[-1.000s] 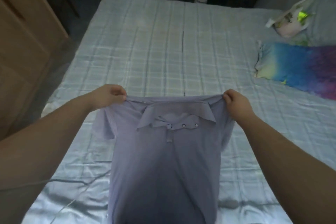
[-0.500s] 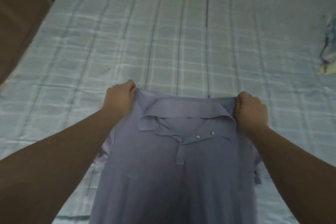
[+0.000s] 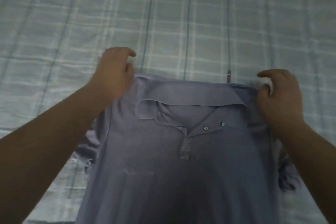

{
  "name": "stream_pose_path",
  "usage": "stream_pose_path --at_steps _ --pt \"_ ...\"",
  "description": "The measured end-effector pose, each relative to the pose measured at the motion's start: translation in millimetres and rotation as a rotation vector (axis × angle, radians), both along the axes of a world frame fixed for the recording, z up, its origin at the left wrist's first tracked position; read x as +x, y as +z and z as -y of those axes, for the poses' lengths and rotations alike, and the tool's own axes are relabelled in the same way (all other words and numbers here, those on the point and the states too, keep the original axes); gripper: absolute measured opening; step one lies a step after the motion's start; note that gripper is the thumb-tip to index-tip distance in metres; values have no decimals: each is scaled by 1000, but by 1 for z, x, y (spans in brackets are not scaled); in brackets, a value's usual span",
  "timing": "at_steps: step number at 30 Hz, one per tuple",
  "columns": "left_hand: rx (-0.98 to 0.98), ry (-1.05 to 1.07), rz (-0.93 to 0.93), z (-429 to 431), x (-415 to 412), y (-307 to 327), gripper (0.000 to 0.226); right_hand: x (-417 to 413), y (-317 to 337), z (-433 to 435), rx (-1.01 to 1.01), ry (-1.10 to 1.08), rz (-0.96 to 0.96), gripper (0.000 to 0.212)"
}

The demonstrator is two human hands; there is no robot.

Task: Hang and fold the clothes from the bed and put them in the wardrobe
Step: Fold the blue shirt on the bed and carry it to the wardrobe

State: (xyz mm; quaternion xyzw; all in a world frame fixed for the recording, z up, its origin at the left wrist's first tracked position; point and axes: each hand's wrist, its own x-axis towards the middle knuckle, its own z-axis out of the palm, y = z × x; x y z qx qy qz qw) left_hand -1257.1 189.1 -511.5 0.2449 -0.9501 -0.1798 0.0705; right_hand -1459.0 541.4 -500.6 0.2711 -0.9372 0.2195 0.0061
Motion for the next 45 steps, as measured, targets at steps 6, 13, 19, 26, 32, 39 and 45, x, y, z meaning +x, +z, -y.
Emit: stream_pose_path --at_steps 6,13,19,26,32,39,45 --pt "-91 -496 98 -105 -8 14 57 57 3 34 183 480 -17 51" --pt "-200 -466 396 -111 20 -41 72 65 -42 11 460 511 12 73" --pt "-139 -456 374 -108 22 -53 71 68 -57 7 451 496 -19 71" --pt "27 -438 355 -105 16 -29 63 72 -45 16 468 455 63 76" --pt "129 -236 51 -98 77 7 44 122 -12 55 216 322 75 57" --pt "144 354 -124 -27 204 3 47 250 -21 138 125 469 164 59" --pt "589 518 26 32 201 -6 55 309 -28 197 157 459 251 62"
